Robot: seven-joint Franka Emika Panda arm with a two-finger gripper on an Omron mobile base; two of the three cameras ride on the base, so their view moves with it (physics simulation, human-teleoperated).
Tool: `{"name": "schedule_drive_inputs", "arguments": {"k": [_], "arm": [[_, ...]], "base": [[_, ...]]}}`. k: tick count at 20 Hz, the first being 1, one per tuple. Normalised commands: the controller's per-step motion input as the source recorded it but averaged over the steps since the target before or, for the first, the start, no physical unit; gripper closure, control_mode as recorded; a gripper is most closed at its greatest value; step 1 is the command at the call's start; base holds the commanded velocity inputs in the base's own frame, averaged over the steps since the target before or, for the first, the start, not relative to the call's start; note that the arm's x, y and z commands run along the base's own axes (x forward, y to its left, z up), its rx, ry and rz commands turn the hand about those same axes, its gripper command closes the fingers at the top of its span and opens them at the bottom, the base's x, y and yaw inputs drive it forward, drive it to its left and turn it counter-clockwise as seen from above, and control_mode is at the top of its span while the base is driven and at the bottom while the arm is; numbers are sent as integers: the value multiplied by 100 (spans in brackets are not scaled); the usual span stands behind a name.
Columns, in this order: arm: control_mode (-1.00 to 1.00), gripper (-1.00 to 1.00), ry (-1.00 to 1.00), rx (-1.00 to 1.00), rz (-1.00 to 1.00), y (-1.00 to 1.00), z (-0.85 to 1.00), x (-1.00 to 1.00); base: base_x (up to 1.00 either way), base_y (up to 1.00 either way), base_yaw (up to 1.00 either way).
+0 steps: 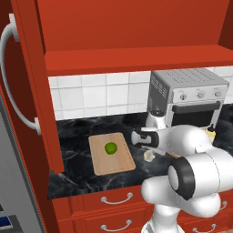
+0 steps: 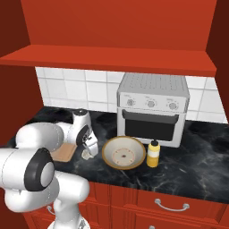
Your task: Open the cabinet. Place the bowl and condiment on the counter. Then place the lime and garlic on the cutting board.
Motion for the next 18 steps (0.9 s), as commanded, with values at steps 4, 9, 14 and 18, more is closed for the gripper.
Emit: {"name": "schedule_drive_inputs", "arguments": {"k": [4,9,14,18], "arm": [[-100,-100,3,0,0,-13,-22,0],[-100,-100,1,0,0,-7,-5,0],[-100,-100,0,0,1,-2,8,-2],[-100,-100,2,0,4,-15,3,-15]], "base": [[0,0,0],[0,0,0],[0,0,0],[0,0,0]]}}
